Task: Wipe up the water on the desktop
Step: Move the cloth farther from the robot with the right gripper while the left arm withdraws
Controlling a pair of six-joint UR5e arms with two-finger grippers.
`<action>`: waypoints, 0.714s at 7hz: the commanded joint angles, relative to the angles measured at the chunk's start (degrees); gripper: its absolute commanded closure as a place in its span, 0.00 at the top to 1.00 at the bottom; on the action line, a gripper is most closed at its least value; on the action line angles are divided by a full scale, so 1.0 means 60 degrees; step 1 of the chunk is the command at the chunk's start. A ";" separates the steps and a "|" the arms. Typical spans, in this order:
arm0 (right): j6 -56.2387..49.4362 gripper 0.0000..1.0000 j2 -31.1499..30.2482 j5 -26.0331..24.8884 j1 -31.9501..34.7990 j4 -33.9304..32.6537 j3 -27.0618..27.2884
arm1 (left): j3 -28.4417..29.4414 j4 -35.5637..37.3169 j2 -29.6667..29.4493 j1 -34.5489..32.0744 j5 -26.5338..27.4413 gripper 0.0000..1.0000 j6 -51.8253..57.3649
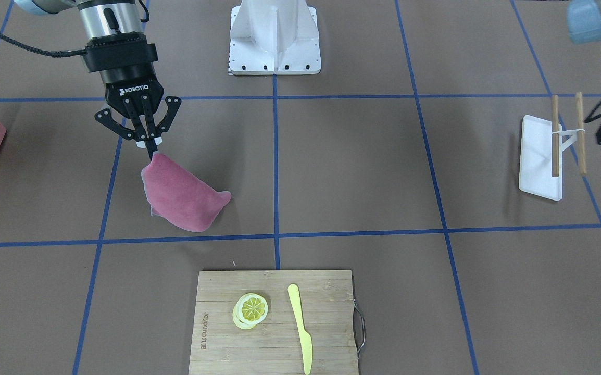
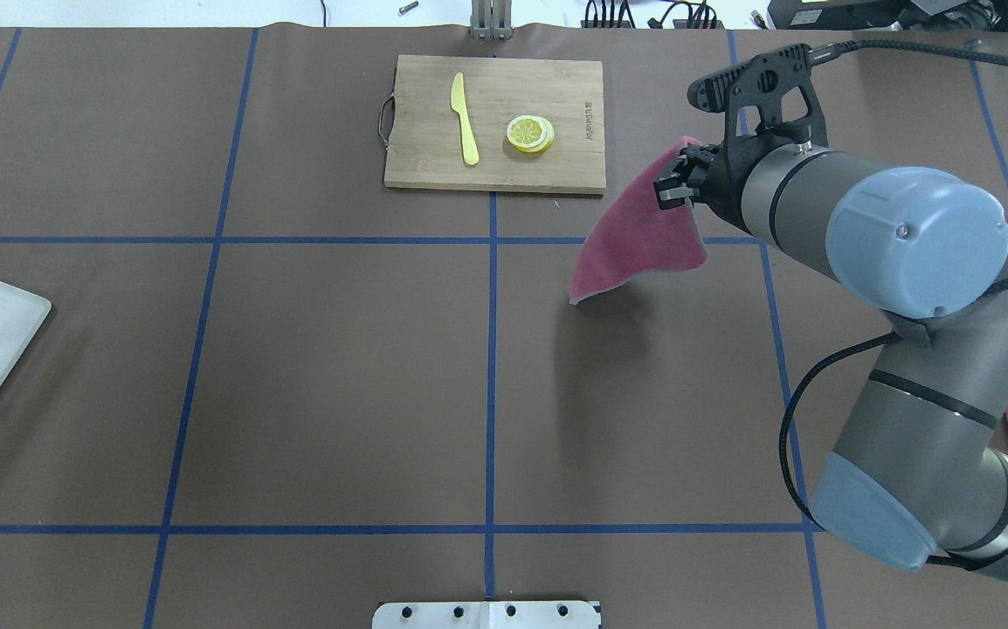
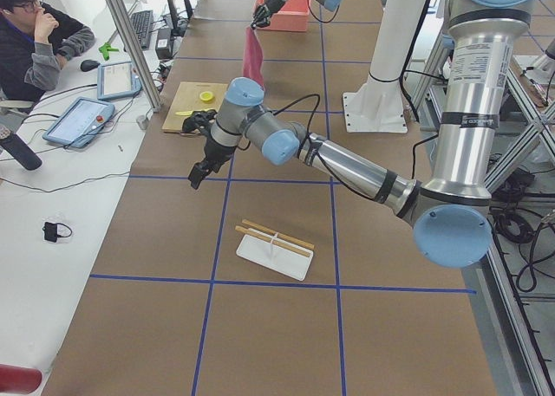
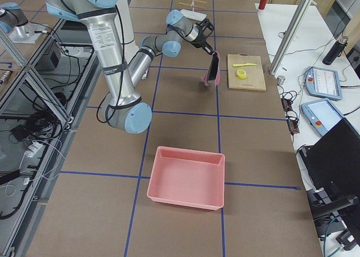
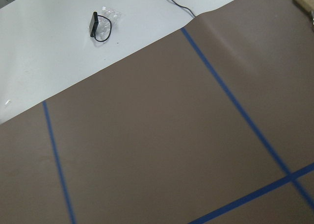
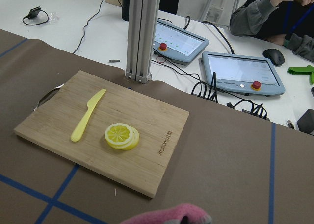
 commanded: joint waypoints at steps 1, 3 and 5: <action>0.0000 0.00 -0.0042 0.0027 0.0018 -0.3110 0.0922 | 0.1422 0.1340 -0.0005 -0.2315 -0.1320 0.99 0.3204; -0.0015 0.00 -0.0188 0.0363 -0.0084 -0.5287 0.1118 | 0.2508 0.1315 -0.0106 -0.2410 -0.0830 0.99 0.4917; 0.0072 0.00 -0.1007 0.0292 -0.0580 -0.5398 0.0884 | 0.2528 0.1388 -0.0035 -0.2410 -0.0915 0.98 0.4811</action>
